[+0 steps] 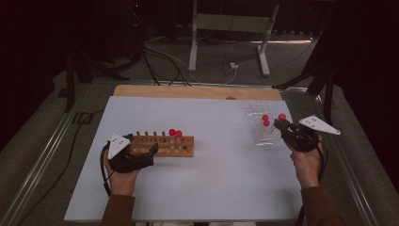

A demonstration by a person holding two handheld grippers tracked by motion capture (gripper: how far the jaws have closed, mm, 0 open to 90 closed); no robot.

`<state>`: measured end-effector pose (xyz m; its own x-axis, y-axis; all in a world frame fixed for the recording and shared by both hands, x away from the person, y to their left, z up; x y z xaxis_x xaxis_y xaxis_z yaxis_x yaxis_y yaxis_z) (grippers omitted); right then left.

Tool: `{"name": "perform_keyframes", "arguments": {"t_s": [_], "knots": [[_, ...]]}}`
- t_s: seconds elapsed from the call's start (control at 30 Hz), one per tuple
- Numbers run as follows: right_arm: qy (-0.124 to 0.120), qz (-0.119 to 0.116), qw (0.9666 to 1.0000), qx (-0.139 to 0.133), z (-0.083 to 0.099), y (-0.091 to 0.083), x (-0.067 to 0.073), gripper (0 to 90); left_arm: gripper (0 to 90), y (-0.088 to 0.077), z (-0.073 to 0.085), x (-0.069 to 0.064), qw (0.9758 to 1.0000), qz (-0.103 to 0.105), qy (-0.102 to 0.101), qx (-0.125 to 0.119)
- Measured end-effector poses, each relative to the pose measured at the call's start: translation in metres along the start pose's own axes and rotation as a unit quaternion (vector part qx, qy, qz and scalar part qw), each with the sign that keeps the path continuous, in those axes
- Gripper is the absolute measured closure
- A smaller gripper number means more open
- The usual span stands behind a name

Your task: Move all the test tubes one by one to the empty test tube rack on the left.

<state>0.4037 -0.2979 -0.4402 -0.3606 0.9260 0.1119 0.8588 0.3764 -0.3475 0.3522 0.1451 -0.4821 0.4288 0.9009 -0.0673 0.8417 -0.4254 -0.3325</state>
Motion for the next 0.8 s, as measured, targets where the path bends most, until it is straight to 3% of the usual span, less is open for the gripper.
{"name": "perform_keyframes", "arguments": {"t_s": [0.47, 0.8], "knots": [[-0.007, -0.049, 0.9987, 0.005, -0.002, -0.001, 0.038, 74.0, 0.5, 0.0, -0.003, -0.005, 0.9999, 0.005, 0.008, -0.004], [-0.024, -0.096, 0.9949, 0.022, 0.001, 0.003, 0.079, 74.0, 0.5, -0.001, -0.008, -0.01, 0.9998, 0.014, 0.001, -0.011]]}}
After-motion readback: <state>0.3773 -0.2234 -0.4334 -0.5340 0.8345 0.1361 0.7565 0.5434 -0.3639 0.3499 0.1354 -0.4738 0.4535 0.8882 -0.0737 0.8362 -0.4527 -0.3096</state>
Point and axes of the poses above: each handheld gripper's, and its own axes: y roughly forward along the jaws, z roughly out of its underside, x roughly to its left, the point moved 9 cm from there along y, roughly forward along the jaws, and after that the axes turned 5 degrees about y, right-handed, at the moved point
